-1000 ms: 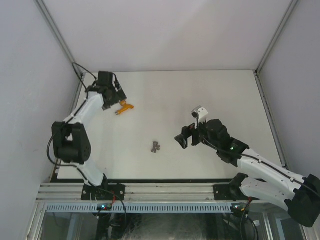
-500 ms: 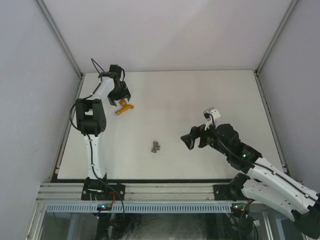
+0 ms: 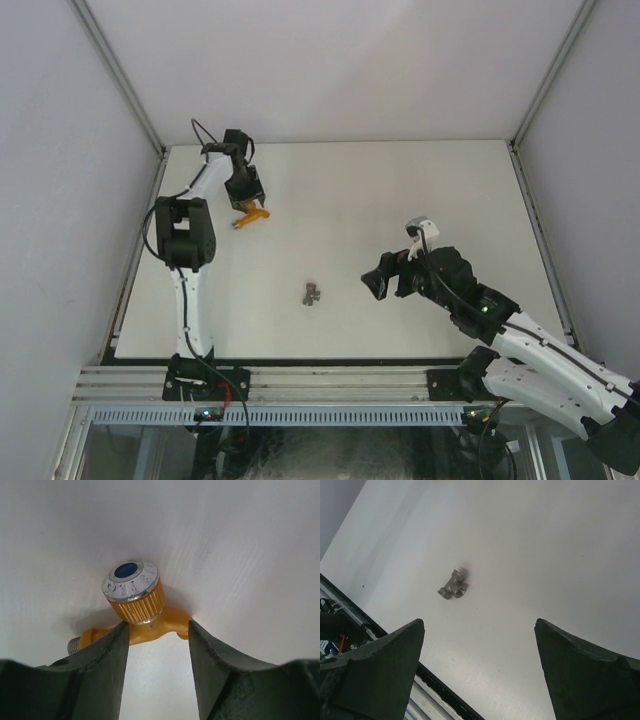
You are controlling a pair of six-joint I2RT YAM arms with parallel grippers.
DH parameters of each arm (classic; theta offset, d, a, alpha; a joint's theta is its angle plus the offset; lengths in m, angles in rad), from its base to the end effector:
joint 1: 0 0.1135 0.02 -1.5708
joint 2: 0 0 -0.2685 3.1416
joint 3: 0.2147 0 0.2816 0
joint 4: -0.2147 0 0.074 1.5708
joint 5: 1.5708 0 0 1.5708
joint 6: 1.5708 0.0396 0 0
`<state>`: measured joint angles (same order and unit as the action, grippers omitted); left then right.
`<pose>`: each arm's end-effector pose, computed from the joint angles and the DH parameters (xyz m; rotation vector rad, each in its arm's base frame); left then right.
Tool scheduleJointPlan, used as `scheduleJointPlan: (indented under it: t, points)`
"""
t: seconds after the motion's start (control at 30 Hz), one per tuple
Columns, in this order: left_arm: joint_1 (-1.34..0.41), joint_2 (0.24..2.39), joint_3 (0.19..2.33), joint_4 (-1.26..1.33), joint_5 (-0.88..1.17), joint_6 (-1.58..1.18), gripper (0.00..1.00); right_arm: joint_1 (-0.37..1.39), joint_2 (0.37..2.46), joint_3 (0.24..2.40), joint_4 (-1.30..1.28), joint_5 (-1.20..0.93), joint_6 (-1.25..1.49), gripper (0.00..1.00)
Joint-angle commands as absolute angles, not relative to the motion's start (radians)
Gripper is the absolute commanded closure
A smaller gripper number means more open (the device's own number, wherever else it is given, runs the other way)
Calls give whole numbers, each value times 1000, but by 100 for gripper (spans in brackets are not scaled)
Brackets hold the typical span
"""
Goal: Install the water faucets
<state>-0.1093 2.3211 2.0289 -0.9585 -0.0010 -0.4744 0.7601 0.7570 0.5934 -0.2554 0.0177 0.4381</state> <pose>0.5165 -0.0566 0.1803 -0.5143 2.7848 -0.1302 0.1526 0.1441 0.2661 -0.3201 2.0452 0.7428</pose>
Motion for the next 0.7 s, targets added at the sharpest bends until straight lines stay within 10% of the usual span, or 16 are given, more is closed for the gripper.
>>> scheduleJointPlan:
  t: [0.0, 0.67]
  points:
    - [-166, 2309, 2092, -978, 53, -433, 46, 767, 751, 599, -256, 34, 496, 9]
    - [-170, 2380, 2159, -1101, 29, -368, 44, 767, 673, 599, -325, 62, 535, 10]
